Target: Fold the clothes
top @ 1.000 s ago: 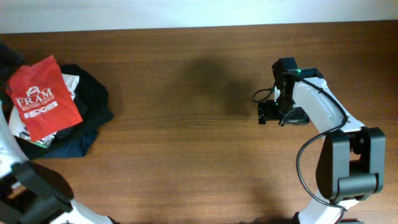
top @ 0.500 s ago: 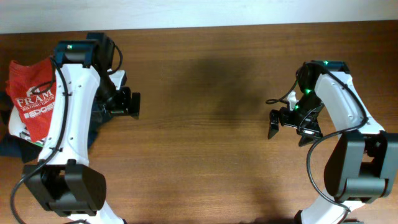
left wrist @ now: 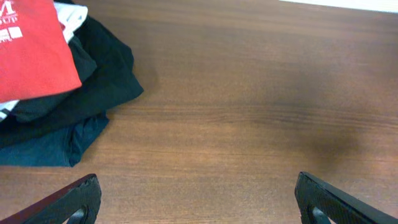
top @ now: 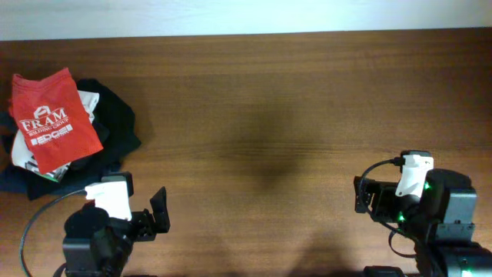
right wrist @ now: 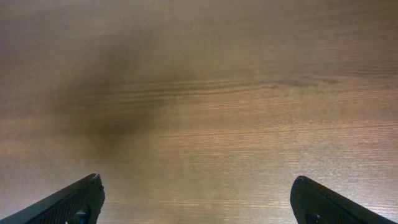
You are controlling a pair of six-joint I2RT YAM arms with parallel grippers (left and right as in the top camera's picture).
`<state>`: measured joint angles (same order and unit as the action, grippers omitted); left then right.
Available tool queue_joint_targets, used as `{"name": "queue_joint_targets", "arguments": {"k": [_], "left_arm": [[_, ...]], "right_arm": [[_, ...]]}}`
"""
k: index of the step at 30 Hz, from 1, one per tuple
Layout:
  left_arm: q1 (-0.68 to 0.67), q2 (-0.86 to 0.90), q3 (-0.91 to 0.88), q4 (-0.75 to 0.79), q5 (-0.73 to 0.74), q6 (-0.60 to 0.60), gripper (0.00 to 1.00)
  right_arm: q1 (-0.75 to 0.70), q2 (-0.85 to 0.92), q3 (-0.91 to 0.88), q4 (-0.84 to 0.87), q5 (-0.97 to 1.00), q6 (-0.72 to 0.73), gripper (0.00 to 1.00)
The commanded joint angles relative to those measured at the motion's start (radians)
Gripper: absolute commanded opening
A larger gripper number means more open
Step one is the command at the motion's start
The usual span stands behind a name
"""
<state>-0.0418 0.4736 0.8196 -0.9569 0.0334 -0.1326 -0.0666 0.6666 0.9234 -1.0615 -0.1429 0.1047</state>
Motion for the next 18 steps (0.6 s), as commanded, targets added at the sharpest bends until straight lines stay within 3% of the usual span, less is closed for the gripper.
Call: {"name": "queue_joint_targets", "arguments": {"k": [1,7,10,12,14,18], "left_arm": [[0.002,-0.004,-0.014,-0.024,-0.004,-0.012,0.99],[0.003,-0.004,-0.014,-0.024,-0.004,-0.012,0.99],[0.003,-0.004,-0.014,-0.024,-0.004,-0.012,0.99],[0.002,-0.004,-0.014,-0.024,-0.004,-0.012,0.99],[0.002,-0.004,-0.014,-0.024,-0.004,-0.012,0.99],[0.002,-0.004,-0.014,-0.024,-0.004,-0.012,0.99]], "right_arm": [[0.002,0.012,-0.005,0.003,0.020,0.004,0.99],[0.010,0.032,-0.005,0.003,0.020,0.004,0.99],[0.010,-0.087,-0.013,0.001,0.042,0.004,0.99],[0.010,-0.246,-0.135,0.136,0.047,-0.020,0.99],[0.016,-0.443,-0.401,0.401,0.011,-0.019,0.98],[0.062,-0.640,-0.670,0.769,0.064,-0.019,0.99]]}}
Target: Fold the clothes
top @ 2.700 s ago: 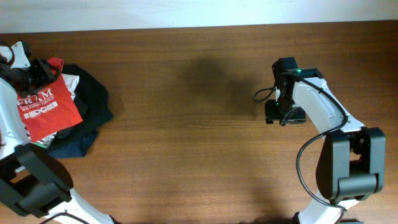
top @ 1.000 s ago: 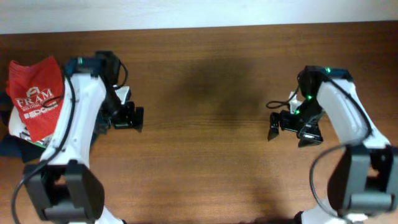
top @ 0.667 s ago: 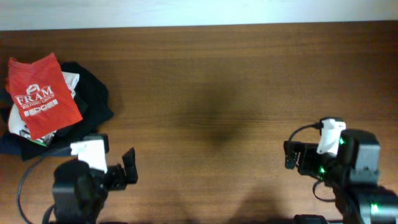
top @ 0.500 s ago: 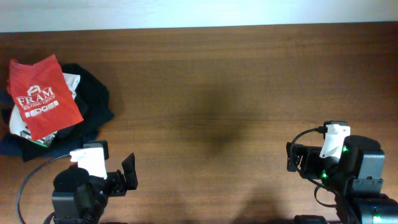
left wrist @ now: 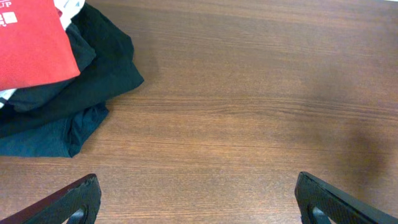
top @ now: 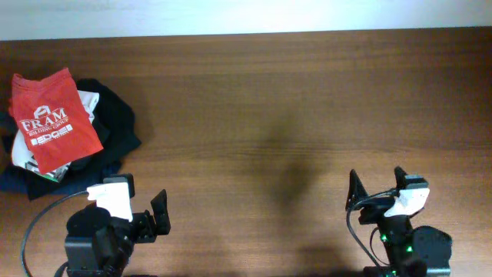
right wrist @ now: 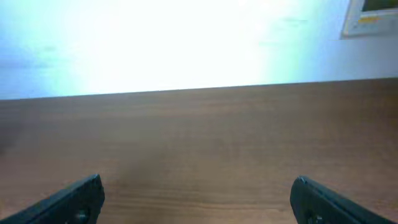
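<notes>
A pile of clothes lies at the table's far left: a red printed shirt [top: 52,119] [left wrist: 31,43] on top, a black garment [top: 117,123] [left wrist: 102,68] under it, and a dark teal one [left wrist: 50,137] at the bottom. My left gripper [top: 135,204] [left wrist: 199,202] stands open near the front edge, just right of and in front of the pile, with nothing between its fingers. At the front right my right gripper [top: 377,185] [right wrist: 199,202] is open too, holding nothing and far from the clothes.
The wooden table [top: 261,100] runs bare from the pile to the right side. Its far edge [right wrist: 199,87] meets a bright white wall, with a small sign [right wrist: 373,15] at the upper right. Both arm bases sit at the front edge.
My right arm has drawn back toward the front edge and tilted up; its view was down on the wood and now takes in the far edge and wall. The left gripper shifted only slightly.
</notes>
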You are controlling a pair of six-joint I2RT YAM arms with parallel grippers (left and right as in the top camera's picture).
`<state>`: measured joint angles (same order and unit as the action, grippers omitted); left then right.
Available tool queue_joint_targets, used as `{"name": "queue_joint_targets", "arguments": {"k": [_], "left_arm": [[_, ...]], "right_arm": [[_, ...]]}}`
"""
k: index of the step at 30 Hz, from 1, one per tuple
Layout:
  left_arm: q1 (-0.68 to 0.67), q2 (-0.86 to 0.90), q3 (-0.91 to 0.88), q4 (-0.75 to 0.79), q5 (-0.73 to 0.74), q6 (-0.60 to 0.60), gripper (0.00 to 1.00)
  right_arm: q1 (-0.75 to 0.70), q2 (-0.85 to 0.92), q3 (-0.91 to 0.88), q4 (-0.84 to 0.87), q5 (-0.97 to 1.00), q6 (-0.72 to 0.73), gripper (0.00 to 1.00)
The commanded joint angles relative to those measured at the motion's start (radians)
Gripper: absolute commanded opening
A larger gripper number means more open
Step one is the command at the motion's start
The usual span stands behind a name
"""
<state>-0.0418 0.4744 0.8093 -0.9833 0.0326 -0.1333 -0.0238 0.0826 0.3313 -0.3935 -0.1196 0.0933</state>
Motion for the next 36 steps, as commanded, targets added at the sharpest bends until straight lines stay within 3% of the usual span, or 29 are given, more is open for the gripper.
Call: {"name": "queue_joint_targets", "arguments": {"k": [1,5,8,23,27,28,30,33,35,36], "left_arm": [[0.002,-0.005,-0.004,0.002,-0.003,-0.011,0.99],[0.002,-0.005,-0.004,0.002,-0.003,-0.011,0.99],[0.003,-0.005,-0.004,0.002,-0.003,-0.011,0.99],[0.003,-0.014,-0.006,0.002,-0.003,-0.011,0.99],[0.003,-0.189,-0.125,0.009,-0.059,0.004,0.99],[0.003,-0.244,-0.193,0.054,-0.058,0.004,0.99],[0.003,-0.390,-0.408,0.289,-0.055,0.004,0.99],[0.003,-0.469,-0.663,0.718,-0.051,0.017,0.99],[0.003,-0.469,-0.778,0.988,-0.018,0.130,0.99],[0.003,-0.469,-0.799,0.996,-0.004,0.190,0.99]], "right_arm": [[0.019,-0.079,-0.110,0.146,0.056,-0.008,0.99],[0.019,-0.079,-0.232,0.309,0.083,-0.115,0.99],[0.021,-0.079,-0.322,0.308,0.074,-0.142,0.99],[0.024,-0.079,-0.322,0.308,0.083,-0.149,0.99],[0.024,-0.079,-0.322,0.308,0.083,-0.149,0.99],[0.024,-0.079,-0.322,0.308,0.083,-0.149,0.99],[0.024,-0.079,-0.322,0.308,0.083,-0.149,0.99],[0.024,-0.079,-0.322,0.308,0.083,-0.149,0.99],[0.024,-0.079,-0.322,0.308,0.083,-0.149,0.99],[0.024,-0.079,-0.322,0.308,0.083,-0.149,0.99]]}}
